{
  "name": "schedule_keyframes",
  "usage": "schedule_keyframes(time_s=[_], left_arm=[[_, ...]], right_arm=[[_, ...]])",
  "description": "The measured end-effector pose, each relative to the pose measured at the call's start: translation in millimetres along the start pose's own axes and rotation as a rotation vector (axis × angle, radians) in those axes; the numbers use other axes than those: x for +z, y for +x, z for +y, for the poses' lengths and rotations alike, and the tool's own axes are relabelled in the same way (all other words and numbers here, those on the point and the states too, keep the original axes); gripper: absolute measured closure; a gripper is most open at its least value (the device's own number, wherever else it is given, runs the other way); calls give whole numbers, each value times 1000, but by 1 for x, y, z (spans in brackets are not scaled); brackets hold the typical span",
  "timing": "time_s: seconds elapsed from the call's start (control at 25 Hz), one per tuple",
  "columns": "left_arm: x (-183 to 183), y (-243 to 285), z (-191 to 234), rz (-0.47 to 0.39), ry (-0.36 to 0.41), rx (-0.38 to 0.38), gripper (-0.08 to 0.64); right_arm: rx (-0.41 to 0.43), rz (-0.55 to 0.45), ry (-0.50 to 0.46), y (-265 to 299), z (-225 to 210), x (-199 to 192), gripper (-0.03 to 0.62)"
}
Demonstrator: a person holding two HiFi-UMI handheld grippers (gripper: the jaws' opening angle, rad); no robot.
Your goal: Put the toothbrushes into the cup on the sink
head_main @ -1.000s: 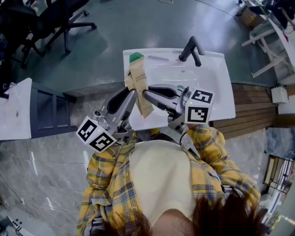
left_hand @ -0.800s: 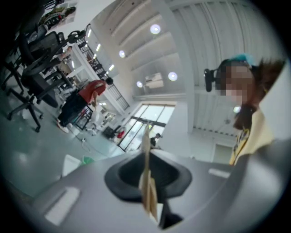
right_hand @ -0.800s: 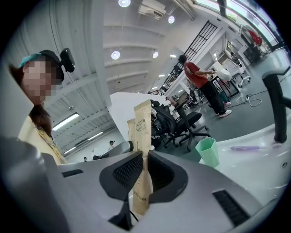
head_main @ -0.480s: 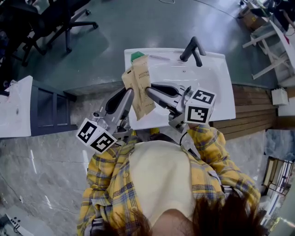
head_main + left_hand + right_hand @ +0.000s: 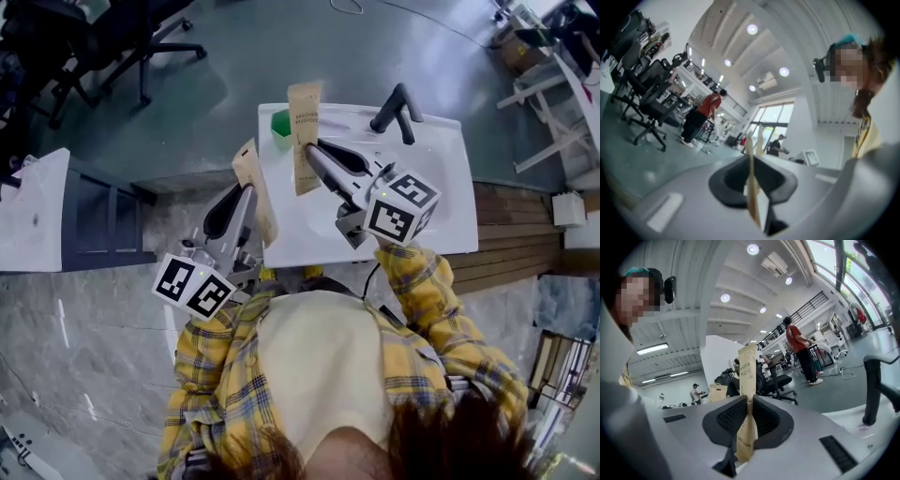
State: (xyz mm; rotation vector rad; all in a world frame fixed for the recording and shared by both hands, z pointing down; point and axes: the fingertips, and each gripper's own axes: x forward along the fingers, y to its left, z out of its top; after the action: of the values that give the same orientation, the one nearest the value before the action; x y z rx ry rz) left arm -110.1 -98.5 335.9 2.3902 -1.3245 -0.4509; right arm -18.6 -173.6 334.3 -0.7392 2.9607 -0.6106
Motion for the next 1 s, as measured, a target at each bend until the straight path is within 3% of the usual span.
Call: schedule_keyframes(time_s=[0.32,0.72,1.0], left_arm=[[0,-9,6,-12,-3,50,529],[2,-15,18,-26,-13,101,529],[4,-20,25,-30,-15,126,529]], right_arm=[[-125,-112,-74,24,-44,23,549],[-145,-242,-147,55,-66,39,549],[-145,-246,-172,77,-74,31,548]])
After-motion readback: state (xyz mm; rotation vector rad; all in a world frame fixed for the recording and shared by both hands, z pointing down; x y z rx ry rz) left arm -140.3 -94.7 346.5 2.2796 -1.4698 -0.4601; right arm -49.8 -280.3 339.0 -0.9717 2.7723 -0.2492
